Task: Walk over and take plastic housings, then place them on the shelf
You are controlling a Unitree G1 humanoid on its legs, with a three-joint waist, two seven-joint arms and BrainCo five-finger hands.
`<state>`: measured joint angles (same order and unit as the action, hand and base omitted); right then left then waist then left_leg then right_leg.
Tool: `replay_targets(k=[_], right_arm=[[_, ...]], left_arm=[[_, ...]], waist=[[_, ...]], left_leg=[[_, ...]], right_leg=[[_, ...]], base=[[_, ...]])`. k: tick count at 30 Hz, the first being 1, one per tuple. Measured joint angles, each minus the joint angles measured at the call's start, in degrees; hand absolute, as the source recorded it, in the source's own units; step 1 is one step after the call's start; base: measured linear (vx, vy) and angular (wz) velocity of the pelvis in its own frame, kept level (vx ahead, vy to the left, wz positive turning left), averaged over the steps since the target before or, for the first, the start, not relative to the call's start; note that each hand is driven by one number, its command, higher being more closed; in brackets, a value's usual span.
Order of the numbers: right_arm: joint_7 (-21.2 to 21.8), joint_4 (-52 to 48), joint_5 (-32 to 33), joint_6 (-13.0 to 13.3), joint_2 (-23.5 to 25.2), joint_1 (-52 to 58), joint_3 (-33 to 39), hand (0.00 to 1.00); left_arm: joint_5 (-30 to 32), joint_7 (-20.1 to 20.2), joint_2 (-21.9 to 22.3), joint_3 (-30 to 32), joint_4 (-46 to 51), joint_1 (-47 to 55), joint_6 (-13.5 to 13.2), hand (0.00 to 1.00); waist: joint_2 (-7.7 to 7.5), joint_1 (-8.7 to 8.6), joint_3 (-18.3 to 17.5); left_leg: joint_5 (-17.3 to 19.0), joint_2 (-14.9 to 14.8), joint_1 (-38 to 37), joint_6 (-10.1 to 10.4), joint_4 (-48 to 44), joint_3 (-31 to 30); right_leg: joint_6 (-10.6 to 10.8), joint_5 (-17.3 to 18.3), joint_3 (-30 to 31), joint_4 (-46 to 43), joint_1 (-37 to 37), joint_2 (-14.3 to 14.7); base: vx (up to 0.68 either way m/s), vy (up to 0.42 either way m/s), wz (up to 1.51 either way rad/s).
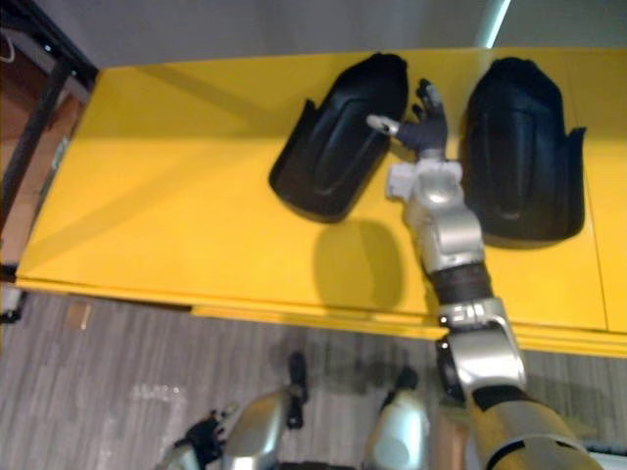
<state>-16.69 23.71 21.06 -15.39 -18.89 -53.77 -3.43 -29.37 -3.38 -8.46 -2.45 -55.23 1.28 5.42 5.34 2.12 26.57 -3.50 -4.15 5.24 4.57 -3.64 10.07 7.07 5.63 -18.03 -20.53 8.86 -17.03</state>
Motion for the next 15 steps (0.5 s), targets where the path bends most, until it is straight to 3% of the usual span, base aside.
replay_targets(k=[15], right_arm=[[0.14,4.13,-2.83,0.54,-0.7,-3.07,0.06,0.0]], left_arm=[[0.1,0.2,0.75,-0.51,1.29,1.15,0.47,0.0]], waist=[[2.0,0.15,-0.59]], left_leg=[[-0.85,0.04,0.62,0.11,0.25,-1.44]], right_leg=[[-0.26,0.3,-1.64,-0.73,-0.11,-0.25]], base=[[0.0,-0.003,0.04]])
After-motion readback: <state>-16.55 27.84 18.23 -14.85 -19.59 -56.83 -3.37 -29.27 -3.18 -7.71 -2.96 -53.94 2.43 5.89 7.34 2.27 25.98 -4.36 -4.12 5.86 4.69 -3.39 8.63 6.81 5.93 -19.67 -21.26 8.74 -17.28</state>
